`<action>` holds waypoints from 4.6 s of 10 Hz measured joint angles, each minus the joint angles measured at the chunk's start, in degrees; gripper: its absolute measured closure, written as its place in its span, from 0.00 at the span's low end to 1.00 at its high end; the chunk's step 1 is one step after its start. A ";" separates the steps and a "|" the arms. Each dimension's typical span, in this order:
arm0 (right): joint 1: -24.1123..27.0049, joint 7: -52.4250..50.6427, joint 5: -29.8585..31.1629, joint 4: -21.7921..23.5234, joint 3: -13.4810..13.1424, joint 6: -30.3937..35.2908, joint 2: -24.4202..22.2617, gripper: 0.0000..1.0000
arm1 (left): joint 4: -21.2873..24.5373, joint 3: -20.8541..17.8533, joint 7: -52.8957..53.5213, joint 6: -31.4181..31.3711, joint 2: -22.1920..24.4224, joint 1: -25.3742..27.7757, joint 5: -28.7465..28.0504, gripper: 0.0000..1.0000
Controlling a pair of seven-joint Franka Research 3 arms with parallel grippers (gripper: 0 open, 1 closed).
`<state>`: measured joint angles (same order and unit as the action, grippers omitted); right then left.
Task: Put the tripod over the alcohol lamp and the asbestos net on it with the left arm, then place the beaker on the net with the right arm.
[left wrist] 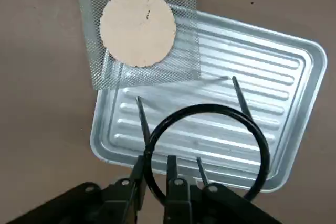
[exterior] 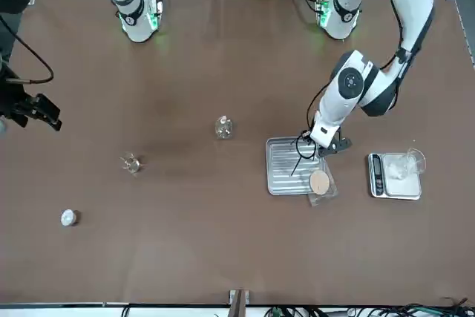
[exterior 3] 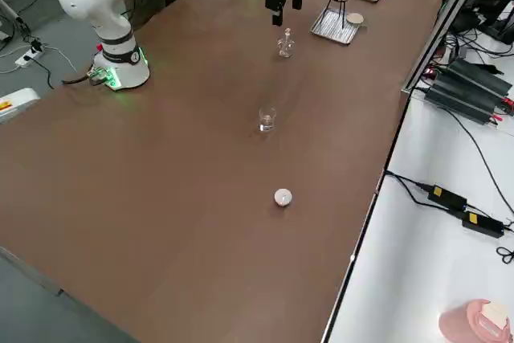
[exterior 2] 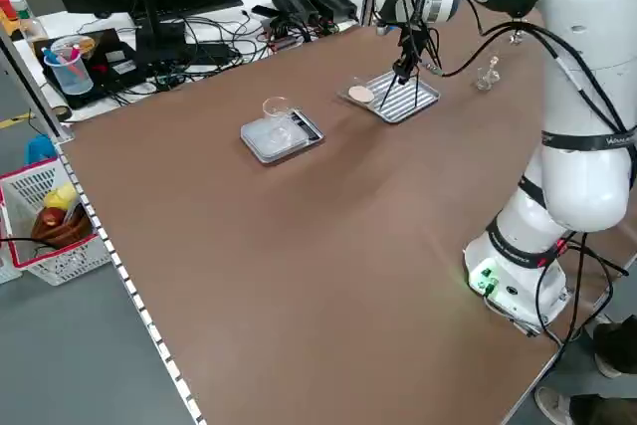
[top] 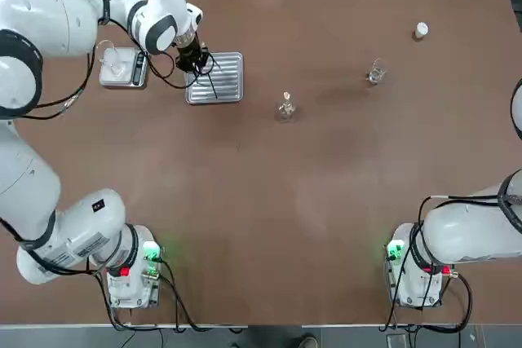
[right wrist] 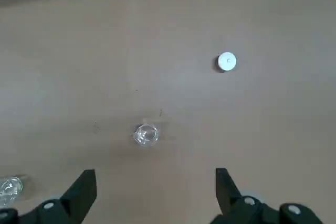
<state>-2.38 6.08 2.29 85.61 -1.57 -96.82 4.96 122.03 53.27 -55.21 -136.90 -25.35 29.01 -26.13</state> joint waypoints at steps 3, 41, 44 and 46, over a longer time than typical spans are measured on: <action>0.00 -0.01 0.00 0.00 0.00 -0.02 0.00 0.00 | -0.41 -0.01 -0.05 0.03 -0.18 0.00 -0.03 0.93; 0.69 -1.53 0.00 0.02 -0.06 -0.12 0.01 0.00 | -43.32 -20.77 -27.31 22.59 -19.66 -56.73 7.99 0.92; 0.82 -1.64 0.00 0.02 -0.06 -0.46 0.01 0.00 | -43.32 -20.78 -27.31 22.25 -20.65 -56.84 7.99 0.92; 0.86 -1.67 0.00 0.03 -0.06 -0.56 0.01 0.00 | -43.34 -20.78 -27.31 22.16 -20.83 -56.87 7.99 0.92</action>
<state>-1.51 4.42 2.29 85.64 -1.63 -97.37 4.96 78.69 32.50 -82.52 -114.74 -46.18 -27.86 -18.14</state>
